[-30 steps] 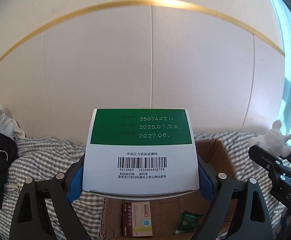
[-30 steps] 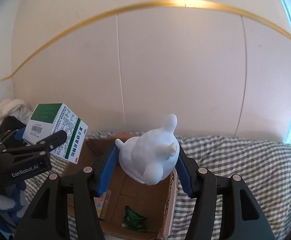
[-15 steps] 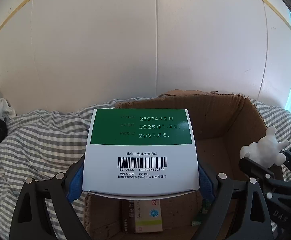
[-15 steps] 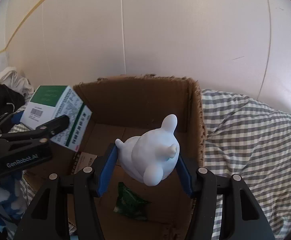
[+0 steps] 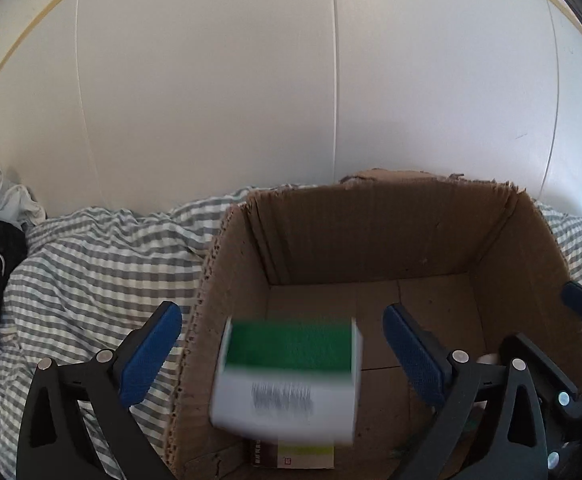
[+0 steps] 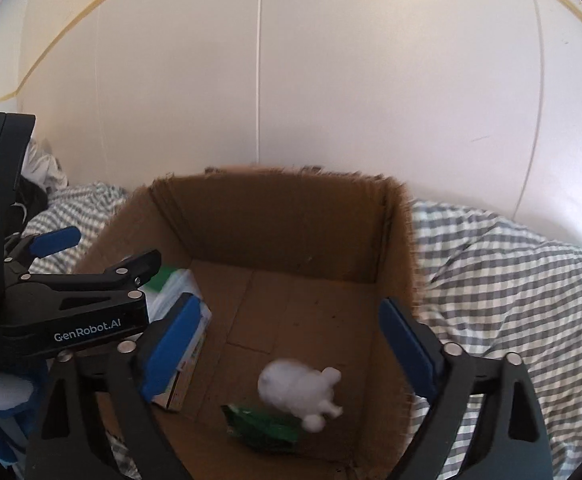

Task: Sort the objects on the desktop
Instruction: 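Carry both held items over the cardboard box and release them inside, then withdraw both tools from the box toward the remaining pile, then grasp tissue paper pack with left tool while right tool grasps black band, then lift both held items and carry them toward the cardboard box, then open both tools to drop tissue pack and black band into box, then withdraw both tools from the box back toward the pile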

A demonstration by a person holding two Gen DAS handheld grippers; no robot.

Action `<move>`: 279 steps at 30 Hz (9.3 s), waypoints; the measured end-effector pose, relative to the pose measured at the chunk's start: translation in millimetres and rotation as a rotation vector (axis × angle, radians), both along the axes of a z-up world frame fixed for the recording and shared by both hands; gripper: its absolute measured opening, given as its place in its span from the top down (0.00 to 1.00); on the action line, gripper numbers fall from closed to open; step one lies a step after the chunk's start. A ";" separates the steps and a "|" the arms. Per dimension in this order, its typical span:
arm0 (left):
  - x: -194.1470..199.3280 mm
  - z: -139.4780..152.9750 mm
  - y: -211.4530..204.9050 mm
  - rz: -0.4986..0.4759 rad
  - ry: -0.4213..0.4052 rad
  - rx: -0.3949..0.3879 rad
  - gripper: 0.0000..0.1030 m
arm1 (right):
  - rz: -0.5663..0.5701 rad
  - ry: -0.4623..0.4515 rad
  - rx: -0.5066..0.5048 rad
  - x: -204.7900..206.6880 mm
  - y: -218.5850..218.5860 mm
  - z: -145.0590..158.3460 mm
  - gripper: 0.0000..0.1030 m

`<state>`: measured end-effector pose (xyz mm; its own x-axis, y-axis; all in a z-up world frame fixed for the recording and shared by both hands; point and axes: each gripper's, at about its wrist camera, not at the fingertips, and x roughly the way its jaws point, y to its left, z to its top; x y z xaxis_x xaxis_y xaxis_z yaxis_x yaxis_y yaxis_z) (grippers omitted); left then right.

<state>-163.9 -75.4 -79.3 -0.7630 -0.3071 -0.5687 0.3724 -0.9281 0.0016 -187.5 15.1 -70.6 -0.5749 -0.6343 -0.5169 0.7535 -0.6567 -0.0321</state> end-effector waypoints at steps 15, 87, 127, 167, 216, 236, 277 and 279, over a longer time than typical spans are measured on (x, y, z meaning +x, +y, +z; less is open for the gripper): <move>42.1 51.2 14.3 0.009 0.109 -0.019 0.00 | -0.077 0.052 -0.125 28.1 53.7 68.0 0.00; 127.9 -115.0 64.1 -0.248 -0.547 0.047 0.37 | 0.061 -0.454 0.432 68.3 126.5 -110.6 0.43; 171.5 -3.2 89.0 -0.215 -0.171 -0.106 0.94 | 0.031 -0.168 0.123 105.7 143.4 -26.1 0.87; 85.6 114.3 53.4 -0.140 0.223 -0.032 0.94 | 0.050 0.008 -0.223 63.6 95.4 113.0 0.89; 33.5 46.8 10.0 -0.001 0.091 0.022 0.00 | -0.042 -0.125 -0.146 -14.6 49.6 39.6 0.11; 109.2 95.3 42.0 0.029 0.194 -0.080 0.00 | -0.006 0.150 -0.153 73.2 94.0 87.1 0.00; 171.1 -22.3 75.0 0.066 -0.110 -0.054 0.01 | 0.143 -0.109 0.033 96.3 170.5 -9.3 0.03; 167.7 -34.0 78.1 0.047 -0.142 -0.057 0.02 | 0.163 -0.124 0.053 96.3 167.1 -15.5 0.03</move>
<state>3.8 2.7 -113.4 -0.6601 -0.3754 -0.6507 0.4075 -0.9066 0.1096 -91.2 182.2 -86.0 -0.3967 -0.6837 -0.6125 0.8501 -0.5254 0.0360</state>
